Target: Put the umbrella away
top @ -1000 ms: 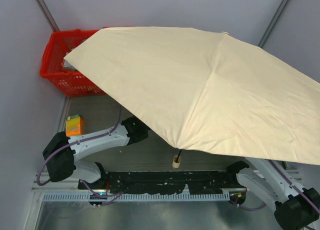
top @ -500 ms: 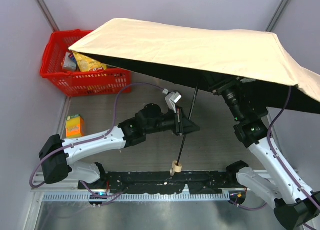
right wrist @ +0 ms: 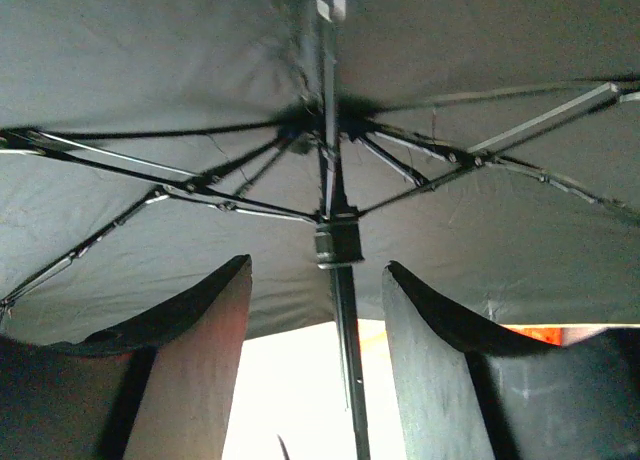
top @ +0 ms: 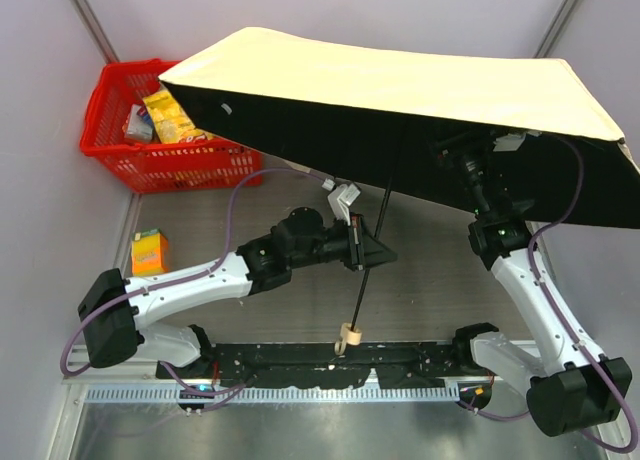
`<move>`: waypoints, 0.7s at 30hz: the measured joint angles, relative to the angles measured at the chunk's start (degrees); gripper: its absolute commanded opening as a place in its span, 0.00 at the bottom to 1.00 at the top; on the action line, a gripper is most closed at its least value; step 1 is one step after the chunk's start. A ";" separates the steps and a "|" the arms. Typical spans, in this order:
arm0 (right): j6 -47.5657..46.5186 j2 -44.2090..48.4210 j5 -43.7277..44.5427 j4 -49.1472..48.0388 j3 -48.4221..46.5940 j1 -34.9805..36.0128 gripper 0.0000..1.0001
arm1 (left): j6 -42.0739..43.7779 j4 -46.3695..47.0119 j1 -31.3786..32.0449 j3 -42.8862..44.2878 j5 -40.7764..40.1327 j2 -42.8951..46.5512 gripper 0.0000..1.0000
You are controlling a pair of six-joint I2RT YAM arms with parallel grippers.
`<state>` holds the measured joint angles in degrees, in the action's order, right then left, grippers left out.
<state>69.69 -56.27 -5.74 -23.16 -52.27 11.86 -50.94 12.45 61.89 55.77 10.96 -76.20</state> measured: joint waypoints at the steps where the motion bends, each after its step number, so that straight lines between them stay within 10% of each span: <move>1: 0.79 0.04 -0.63 -0.26 0.76 -0.11 0.60 | -0.31 0.35 0.00 -0.11 0.28 0.00 0.00; 21: 9.60 -8.85 -8.79 -14.25 0.74 -0.85 0.39 | -5.68 7.41 -0.02 -0.63 4.28 -0.59 0.00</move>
<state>79.29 -65.12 -14.52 -37.41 -51.53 11.00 -56.62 19.86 61.87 55.13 15.25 -76.79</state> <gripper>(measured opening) 0.391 0.121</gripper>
